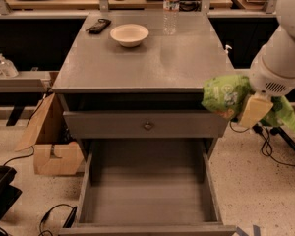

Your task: Place green rice chip bag into middle drawer

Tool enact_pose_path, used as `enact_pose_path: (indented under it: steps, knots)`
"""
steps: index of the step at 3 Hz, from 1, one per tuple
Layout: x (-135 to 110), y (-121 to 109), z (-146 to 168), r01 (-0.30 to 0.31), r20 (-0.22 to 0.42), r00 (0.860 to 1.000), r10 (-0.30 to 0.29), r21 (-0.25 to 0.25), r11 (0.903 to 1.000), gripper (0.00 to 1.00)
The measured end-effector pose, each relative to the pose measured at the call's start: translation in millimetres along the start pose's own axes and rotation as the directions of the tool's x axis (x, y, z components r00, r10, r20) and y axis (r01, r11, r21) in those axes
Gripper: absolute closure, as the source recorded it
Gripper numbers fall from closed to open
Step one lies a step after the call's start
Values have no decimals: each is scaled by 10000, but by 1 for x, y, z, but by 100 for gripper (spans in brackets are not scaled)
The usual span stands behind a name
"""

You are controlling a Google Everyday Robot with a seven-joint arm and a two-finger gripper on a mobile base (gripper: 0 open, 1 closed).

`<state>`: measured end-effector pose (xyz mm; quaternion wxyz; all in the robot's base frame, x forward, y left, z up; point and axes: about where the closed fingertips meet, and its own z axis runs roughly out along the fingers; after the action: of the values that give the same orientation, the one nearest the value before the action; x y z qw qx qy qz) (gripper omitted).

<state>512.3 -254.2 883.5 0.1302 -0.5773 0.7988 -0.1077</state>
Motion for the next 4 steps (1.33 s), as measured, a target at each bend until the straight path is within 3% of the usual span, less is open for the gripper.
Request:
enact_pose_path:
  steps: [2, 3, 4]
  knots:
    - [-4, 2, 1, -47, 159, 9999, 48, -37, 10000, 100]
    - [1, 28, 42, -428, 594, 9971, 466, -638, 9970, 100]
    - [10, 92, 128, -943, 1391, 9823, 1251, -2096, 9732, 100]
